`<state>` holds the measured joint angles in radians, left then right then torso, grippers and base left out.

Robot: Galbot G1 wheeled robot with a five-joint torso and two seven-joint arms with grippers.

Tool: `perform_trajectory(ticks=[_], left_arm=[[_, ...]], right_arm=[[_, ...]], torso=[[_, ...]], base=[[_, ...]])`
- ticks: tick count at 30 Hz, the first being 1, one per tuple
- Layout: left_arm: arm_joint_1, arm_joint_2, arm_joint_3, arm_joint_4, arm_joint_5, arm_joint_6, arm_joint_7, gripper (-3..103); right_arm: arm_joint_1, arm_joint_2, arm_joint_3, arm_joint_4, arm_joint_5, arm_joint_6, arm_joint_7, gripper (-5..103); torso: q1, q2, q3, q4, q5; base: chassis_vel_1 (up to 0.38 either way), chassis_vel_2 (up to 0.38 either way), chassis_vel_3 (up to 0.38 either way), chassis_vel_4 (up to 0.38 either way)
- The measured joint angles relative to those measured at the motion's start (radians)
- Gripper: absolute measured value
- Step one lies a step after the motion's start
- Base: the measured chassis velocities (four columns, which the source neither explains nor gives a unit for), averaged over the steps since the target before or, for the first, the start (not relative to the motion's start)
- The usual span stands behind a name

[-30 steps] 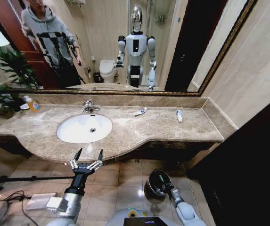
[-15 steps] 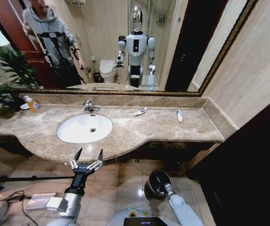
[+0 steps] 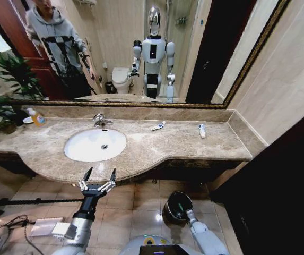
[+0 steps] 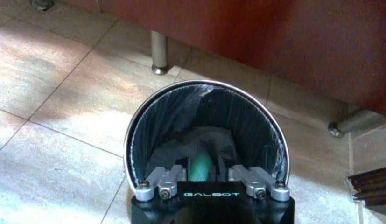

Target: Pick up the trash from the sink and place it in the trash bin.

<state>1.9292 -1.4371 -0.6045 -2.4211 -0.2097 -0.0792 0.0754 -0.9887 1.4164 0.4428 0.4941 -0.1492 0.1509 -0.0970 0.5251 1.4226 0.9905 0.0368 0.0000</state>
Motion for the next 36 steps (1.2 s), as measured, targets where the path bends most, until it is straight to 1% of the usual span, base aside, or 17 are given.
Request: perform_trajectory(ticks=[2, 3, 5, 8, 9, 12, 14, 15, 16, 17, 18, 19, 26, 30, 32, 34, 36], left_arm=[[0.0, 0.0, 0.0, 0.0, 0.0, 0.0, 0.0, 100], [0.0, 0.0, 0.0, 0.0, 0.0, 0.0, 0.0, 100], [0.0, 0.0, 0.0, 0.0, 0.0, 0.0, 0.0, 100], [0.0, 0.0, 0.0, 0.0, 0.0, 0.0, 0.0, 100], [0.0, 0.0, 0.0, 0.0, 0.0, 0.0, 0.0, 100], [0.0, 0.0, 0.0, 0.0, 0.0, 0.0, 0.0, 100], [0.0, 0.0, 0.0, 0.0, 0.0, 0.0, 0.0, 100], [0.0, 0.0, 0.0, 0.0, 0.0, 0.0, 0.0, 100], [0.0, 0.0, 0.0, 0.0, 0.0, 0.0, 0.0, 100], [0.0, 0.0, 0.0, 0.0, 0.0, 0.0, 0.0, 100], [0.0, 0.0, 0.0, 0.0, 0.0, 0.0, 0.0, 100], [0.0, 0.0, 0.0, 0.0, 0.0, 0.0, 0.0, 100], [0.0, 0.0, 0.0, 0.0, 0.0, 0.0, 0.0, 100], [0.0, 0.0, 0.0, 0.0, 0.0, 0.0, 0.0, 100], [0.0, 0.0, 0.0, 0.0, 0.0, 0.0, 0.0, 100], [0.0, 0.0, 0.0, 0.0, 0.0, 0.0, 0.0, 100], [0.0, 0.0, 0.0, 0.0, 0.0, 0.0, 0.0, 100]], right_arm=[[-0.001, -0.001, 0.0, 0.002, 0.0, -0.001, 0.001, 36], [-0.003, -0.001, 0.0, 0.004, 0.0, -0.001, 0.001, 47], [-0.004, -0.001, 0.0, 0.005, 0.001, -0.001, 0.002, 47], [-0.011, 0.0, 0.0, 0.016, 0.0, -0.002, 0.003, 63], [-0.011, 0.0, 0.0, 0.016, 0.0, -0.002, 0.003, 63], [-0.02, 0.0, 0.0, 0.033, 0.0, -0.004, 0.003, 79], [-0.022, 0.0, 0.0, 0.036, -0.001, -0.004, 0.003, 79], [-0.026, -0.001, 0.001, 0.041, -0.001, -0.004, 0.003, 85], [-0.026, -0.001, 0.001, 0.041, -0.001, -0.004, 0.003, 85], [-0.029, -0.002, 0.001, 0.047, -0.001, -0.005, 0.003, 95], [-0.033, -0.003, 0.001, 0.054, -0.001, -0.005, 0.003, 95], [-0.039, -0.004, 0.001, 0.064, -0.001, -0.005, 0.003, 99], [-0.087, -0.014, 0.0, 0.151, -0.002, -0.017, -0.012, 100], [-0.157, -0.028, 0.0, 0.281, -0.011, -0.022, -0.015, 100], [-0.223, -0.038, 0.001, 0.386, -0.014, -0.029, -0.019, 100], [-0.236, -0.04, 0.003, 0.404, -0.014, -0.029, -0.019, 100], [-0.299, -0.048, 0.016, 0.503, -0.013, -0.017, -0.005, 100]], torso=[[0.0, 0.0, 0.0, 0.0, -0.0001], [0.0, 0.0, 0.0, 0.0, -0.0001], [0.0, 0.0, 0.0, 0.0, 0.0], [0.0, 0.0, 0.0, 0.0, 0.0], [0.0, 0.0, 0.0, 0.0, 0.0], [0.0, 0.0, 0.0, 0.0, 0.0], [0.0, 0.0, 0.0, 0.0, 0.0], [0.0, 0.0, 0.0, 0.0, 0.0], [0.0, 0.0, 0.0, 0.0, 0.0], [0.0, 0.0, 0.0, 0.0, 0.0], [0.0, 0.0, 0.0, 0.0, 0.0], [0.0, 0.0, 0.0, 0.0, -0.0001], [0.0, 0.0, 0.0, -0.0001, 0.0], [0.0, 0.0, 0.0, 0.0001, 0.0], [0.0, 0.0, 0.0, -0.0001, 0.0], [0.0, 0.0, 0.0, -0.0001, 0.0001], [0.0, 0.0, 0.0, 0.0, 0.0]], base=[[0.0, 0.0, 0.0, 0.0], [0.0, 0.0, 0.0, 0.0], [0.0, 0.0, 0.0, 0.0], [0.0, 0.0, 0.0, 0.0], [0.0, 0.0, 0.0, 0.0], [0.0, 0.0, 0.0, 0.0], [0.0, 0.0, 0.0, 0.0], [0.0, 0.0, 0.0, 0.0], [0.0, 0.0, 0.0, 0.0], [0.0, 0.0, 0.0, 0.0], [0.0, 0.0, 0.0, 0.0], [0.0, 0.0, 0.0, 0.0], [0.0, 0.0, 0.0, 0.0], [0.0, 0.0, 0.0, 0.0], [0.0, 0.0, 0.0, 0.0], [0.0, 0.0, 0.0, 0.0], [0.0, 0.0, 0.0, 0.0]])
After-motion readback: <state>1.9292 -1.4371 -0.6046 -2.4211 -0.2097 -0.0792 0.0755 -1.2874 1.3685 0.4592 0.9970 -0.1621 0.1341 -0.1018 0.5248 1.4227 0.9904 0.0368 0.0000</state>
